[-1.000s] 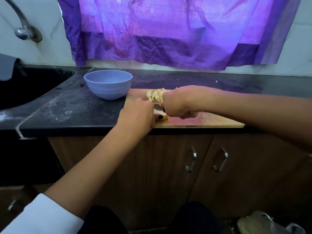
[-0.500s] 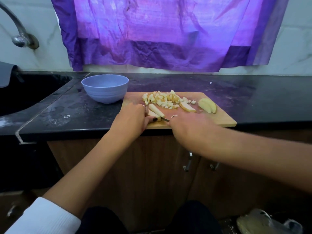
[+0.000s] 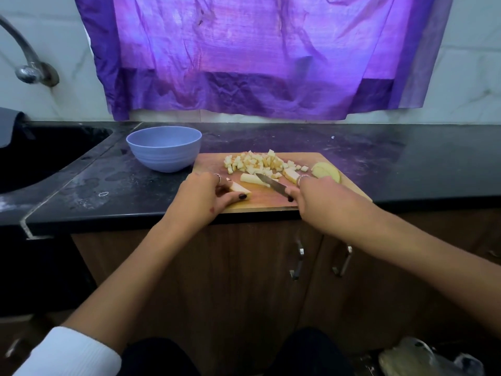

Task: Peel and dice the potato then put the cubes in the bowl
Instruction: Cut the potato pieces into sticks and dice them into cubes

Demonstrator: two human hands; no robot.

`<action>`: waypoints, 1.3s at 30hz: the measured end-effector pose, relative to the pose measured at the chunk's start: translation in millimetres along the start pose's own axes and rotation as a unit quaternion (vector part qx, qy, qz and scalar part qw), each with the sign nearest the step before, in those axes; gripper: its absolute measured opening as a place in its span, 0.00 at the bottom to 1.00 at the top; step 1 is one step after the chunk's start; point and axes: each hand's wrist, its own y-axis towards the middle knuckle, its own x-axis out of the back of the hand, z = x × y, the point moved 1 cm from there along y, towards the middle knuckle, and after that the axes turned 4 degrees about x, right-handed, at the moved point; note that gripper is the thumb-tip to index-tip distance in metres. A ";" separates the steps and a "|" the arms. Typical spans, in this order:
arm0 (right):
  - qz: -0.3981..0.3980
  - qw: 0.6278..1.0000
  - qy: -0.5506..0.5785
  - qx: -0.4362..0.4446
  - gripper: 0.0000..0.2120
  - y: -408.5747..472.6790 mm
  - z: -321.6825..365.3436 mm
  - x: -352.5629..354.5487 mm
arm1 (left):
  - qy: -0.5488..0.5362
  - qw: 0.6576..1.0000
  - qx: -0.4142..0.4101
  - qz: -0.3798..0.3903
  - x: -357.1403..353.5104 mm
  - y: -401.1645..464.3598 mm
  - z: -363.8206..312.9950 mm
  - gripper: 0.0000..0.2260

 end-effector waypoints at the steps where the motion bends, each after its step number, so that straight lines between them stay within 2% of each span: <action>1: -0.014 1.000 0.014 0.016 0.05 0.2 5.6 3.7 | -0.005 1.000 0.002 -0.009 -0.6 -1.8 -0.2 0.20; 4: -0.027 0.997 0.041 0.061 0.07 -1.9 22.2 -2.1 | -0.022 0.999 -0.001 -0.040 -4.8 -8.1 1.8 0.20; 9: -0.063 0.994 0.062 0.070 0.13 0.0 28.9 -26.9 | -0.041 0.996 -0.006 -0.073 -5.9 -11.1 3.0 0.18; 16: -0.068 0.993 0.070 0.071 0.11 -3.2 31.2 -28.5 | -0.038 0.997 0.001 -0.071 -7.9 -8.6 5.2 0.19; 20: -0.060 0.993 0.073 0.070 0.09 -4.9 33.0 -29.6 | -0.036 0.997 0.002 -0.068 -8.7 -8.6 5.0 0.19; 29: -0.049 0.994 0.078 0.059 0.16 3.7 35.5 -39.5 | -0.019 0.998 0.010 -0.058 -7.9 -6.6 4.4 0.19; 32: -0.041 0.995 0.071 0.054 0.15 8.0 39.0 -41.3 | -0.016 0.998 0.009 -0.057 -7.8 -7.2 2.5 0.18; 35: -0.029 0.997 0.053 0.045 0.12 11.6 44.4 -40.1 | -0.009 0.998 0.005 -0.064 -9.3 -7.8 4.8 0.18; 39: 0.007 1.000 0.014 0.012 0.15 20.1 47.9 -34.3 | 0.007 0.999 0.000 -0.046 -8.2 -6.2 4.3 0.19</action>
